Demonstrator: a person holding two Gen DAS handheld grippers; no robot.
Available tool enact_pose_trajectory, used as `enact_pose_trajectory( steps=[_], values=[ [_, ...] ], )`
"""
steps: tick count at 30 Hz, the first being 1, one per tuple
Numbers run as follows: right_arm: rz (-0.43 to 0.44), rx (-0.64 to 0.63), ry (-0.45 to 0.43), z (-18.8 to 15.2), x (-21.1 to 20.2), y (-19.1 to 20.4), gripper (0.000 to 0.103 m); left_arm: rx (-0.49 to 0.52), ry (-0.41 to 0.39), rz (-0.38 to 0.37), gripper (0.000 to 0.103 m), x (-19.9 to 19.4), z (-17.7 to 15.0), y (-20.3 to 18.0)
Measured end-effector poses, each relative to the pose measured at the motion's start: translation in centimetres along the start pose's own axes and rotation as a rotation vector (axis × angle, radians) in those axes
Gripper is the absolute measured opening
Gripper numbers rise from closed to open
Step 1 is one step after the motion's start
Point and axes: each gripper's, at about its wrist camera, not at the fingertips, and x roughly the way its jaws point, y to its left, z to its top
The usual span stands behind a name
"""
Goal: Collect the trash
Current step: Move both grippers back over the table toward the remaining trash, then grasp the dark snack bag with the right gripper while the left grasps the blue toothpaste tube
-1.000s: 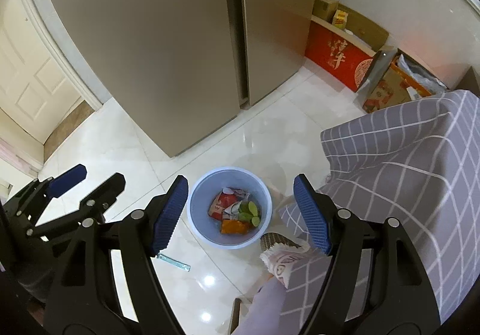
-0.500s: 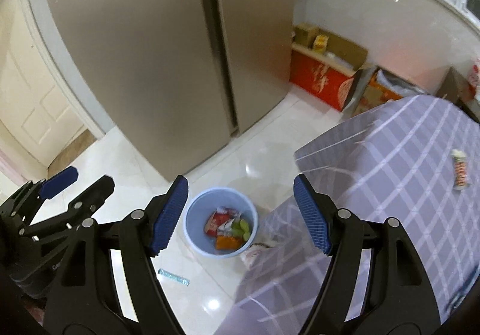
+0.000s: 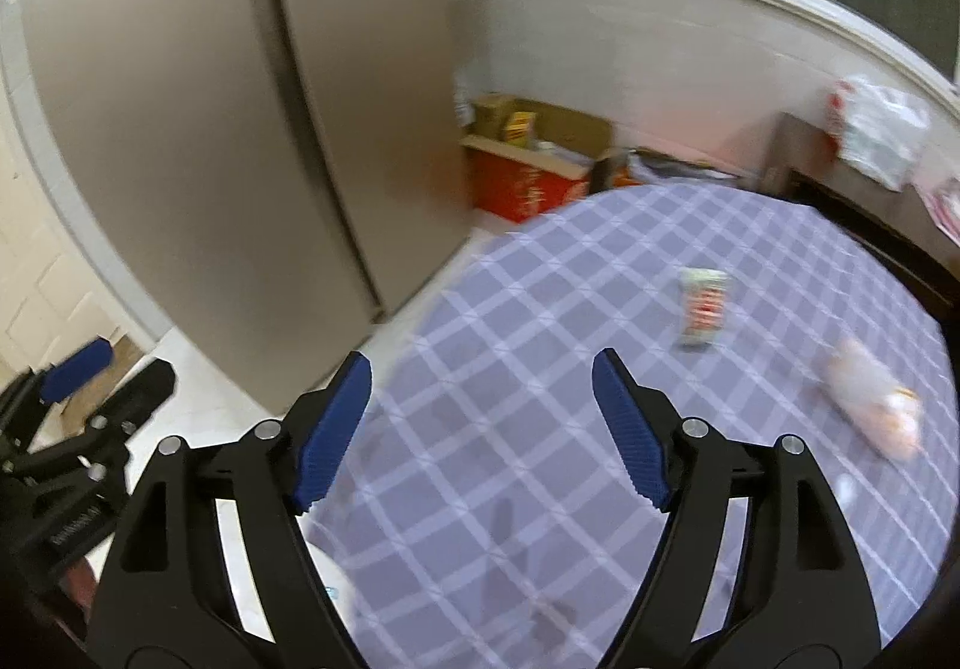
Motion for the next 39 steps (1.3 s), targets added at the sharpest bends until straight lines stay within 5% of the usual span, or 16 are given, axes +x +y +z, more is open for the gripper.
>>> enact_pose_trajectory(
  steps=[12, 19, 29, 30, 32, 36, 39],
  values=[
    [-0.216, 0.123, -0.001, -5.1, -4.7, -12.4, 0.08, 0.18, 0.02, -0.174, 0.081, 0.0, -2.0, -12.8],
    [-0.226, 0.175, 0.06, -9.1, -5.1, -16.3, 0.08, 0.254, 0.064, -0.224, 0.081, 0.7, -4.2, -17.1],
    [-0.165, 0.115, 0.147, -12.9, -4.0, -16.7, 0.079, 0.299, 0.145, -0.238, 0.081, 1.9, -6.3, -20.1],
    [-0.145, 0.09, 0.156, -13.3, -3.9, -16.6, 0.072, 0.301, 0.156, -0.253, 0.081, 2.0, -6.5, -20.5],
    [-0.136, 0.065, 0.143, -13.6, -4.0, -16.5, 0.033, 0.297, 0.181, -0.312, 0.081, 2.4, -6.4, -21.3],
    [-0.096, 0.16, 0.145, -13.4, -4.6, -18.5, 0.023, 0.342, 0.18, -0.356, 0.082, 2.5, -6.1, -23.6],
    [-0.16, 0.188, 0.12, -13.1, -5.5, -20.1, 0.023, 0.392, 0.183, -0.391, 0.083, 2.8, -6.1, -26.1]
  ],
)
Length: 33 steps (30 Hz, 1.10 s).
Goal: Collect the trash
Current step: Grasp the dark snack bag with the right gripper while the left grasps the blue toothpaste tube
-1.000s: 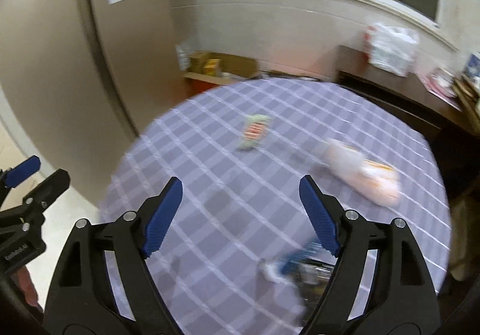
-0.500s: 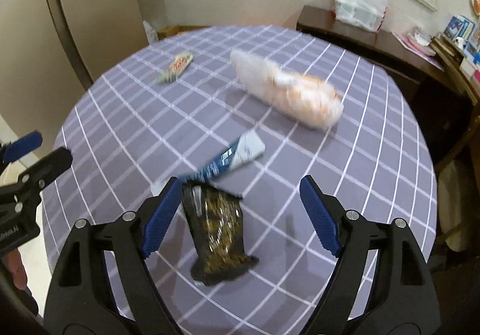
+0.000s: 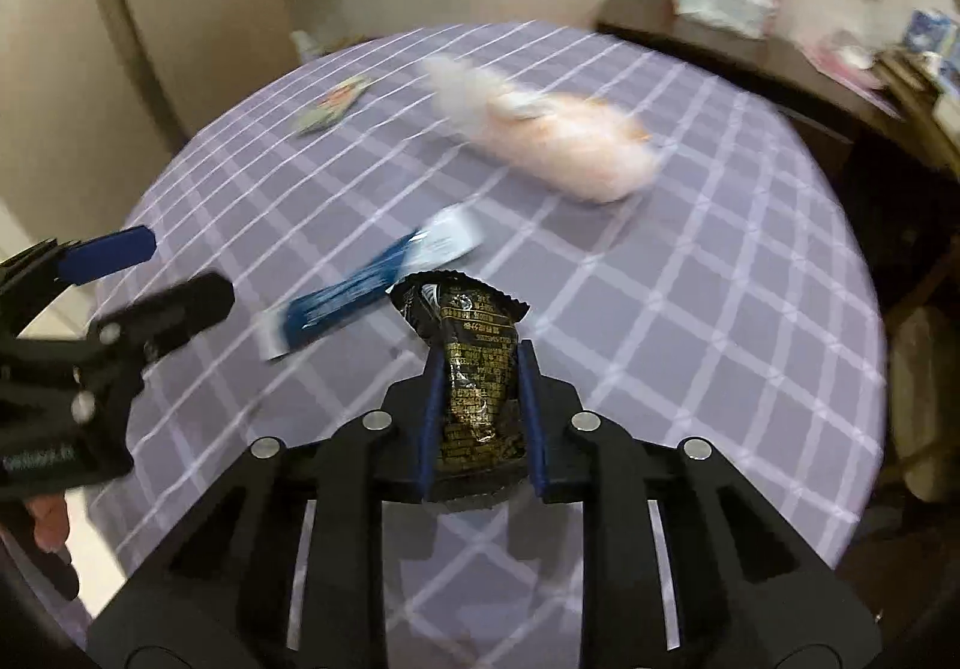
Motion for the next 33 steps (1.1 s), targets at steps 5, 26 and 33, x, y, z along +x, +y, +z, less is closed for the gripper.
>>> enact_pose_trajectory(
  steps=[5, 26, 33],
  values=[
    [-0.016, 0.045, -0.021, 0.8, -0.8, -2.2, 0.023, 0.077, 0.053, -0.018, 0.078, 3.0, 0.9, -2.8],
    [0.026, -0.018, -0.024, 1.9, -0.5, 1.3, 0.023, 0.06, 0.045, 0.028, 0.011, 1.6, -0.5, -0.5],
    [0.033, -0.061, -0.034, 2.5, -0.6, 5.0, 0.023, 0.013, 0.005, 0.052, 0.011, -0.4, -1.0, 2.4]
  ],
)
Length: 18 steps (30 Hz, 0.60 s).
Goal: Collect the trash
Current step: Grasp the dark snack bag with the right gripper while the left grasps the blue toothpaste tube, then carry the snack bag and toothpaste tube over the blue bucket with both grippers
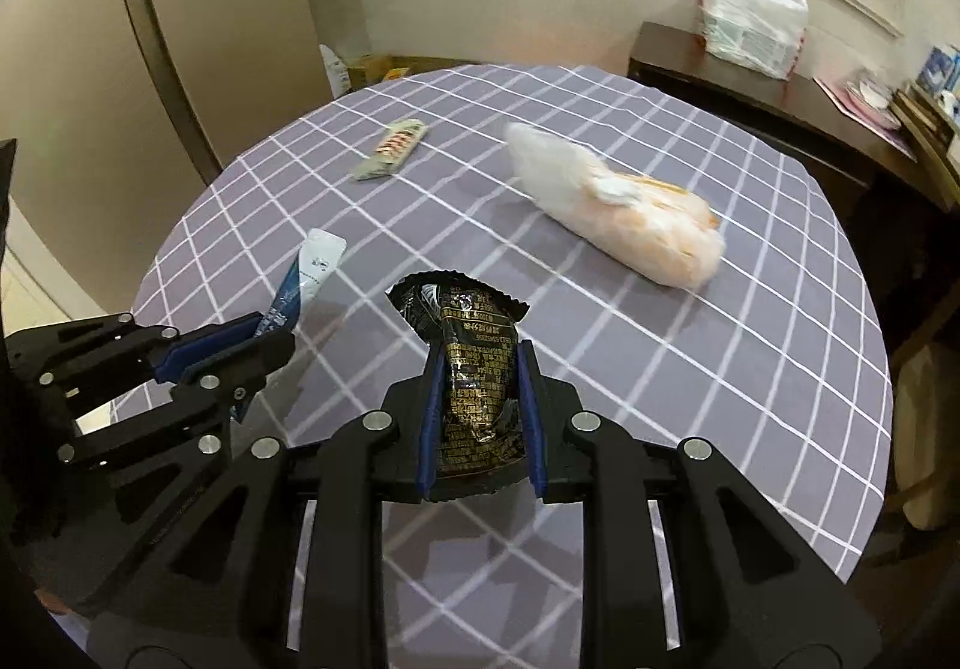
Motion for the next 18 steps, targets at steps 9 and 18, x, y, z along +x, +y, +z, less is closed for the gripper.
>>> enact_pose_trajectory(
  steps=[9, 18],
  values=[
    [0.028, -0.076, -0.005, 1.7, 0.7, 6.3, 0.023, -0.089, -0.035, 0.051, 0.011, -2.3, -1.4, 6.1],
    [0.094, -0.185, 0.013, 2.8, 2.6, 14.7, 0.023, -0.207, -0.044, 0.138, 0.011, -5.0, -4.2, 13.8]
  ],
)
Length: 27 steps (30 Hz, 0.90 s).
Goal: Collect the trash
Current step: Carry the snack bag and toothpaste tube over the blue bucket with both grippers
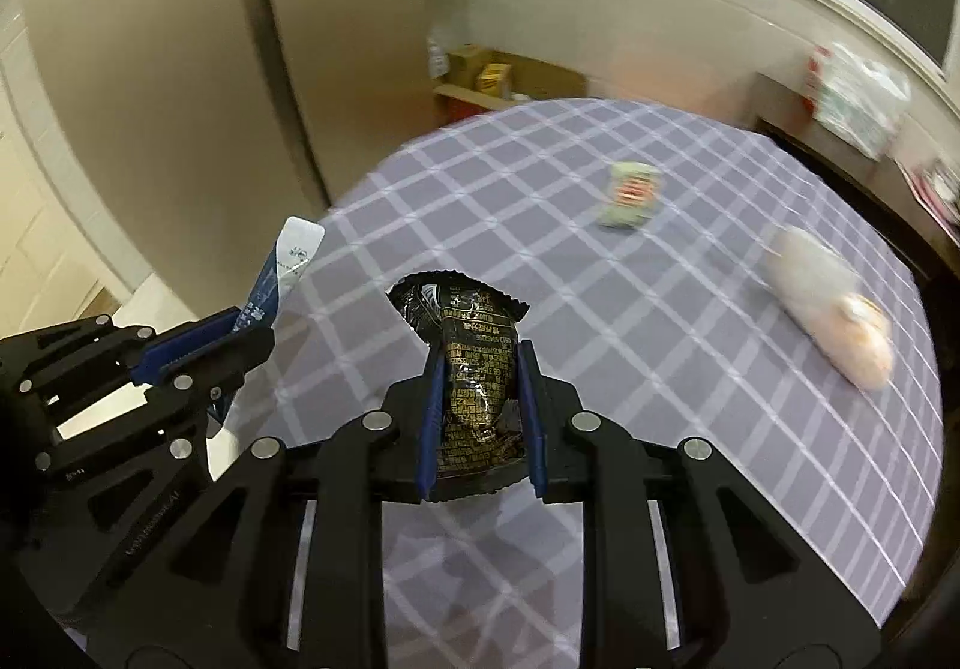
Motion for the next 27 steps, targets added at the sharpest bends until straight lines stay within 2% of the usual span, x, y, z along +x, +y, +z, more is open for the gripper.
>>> enact_pose_trajectory(
  steps=[9, 14, 20, 27],
  values=[
    [0.101, -0.171, 0.029, 2.0, 2.9, 10.0, 0.023, -0.125, 0.023, 0.107, 0.011, -1.4, -2.1, 8.5],
    [0.15, -0.224, 0.055, 2.8, 4.7, 14.5, 0.023, -0.197, 0.05, 0.155, 0.011, -1.4, -3.4, 12.9],
    [0.176, -0.237, 0.092, 3.2, 7.3, 17.7, 0.023, -0.255, 0.102, 0.178, 0.011, -0.2, -4.9, 16.9],
    [0.181, -0.202, 0.163, 3.3, 11.1, 19.9, 0.023, -0.3, 0.203, 0.172, 0.011, 3.7, -6.3, 20.7]
  ],
)
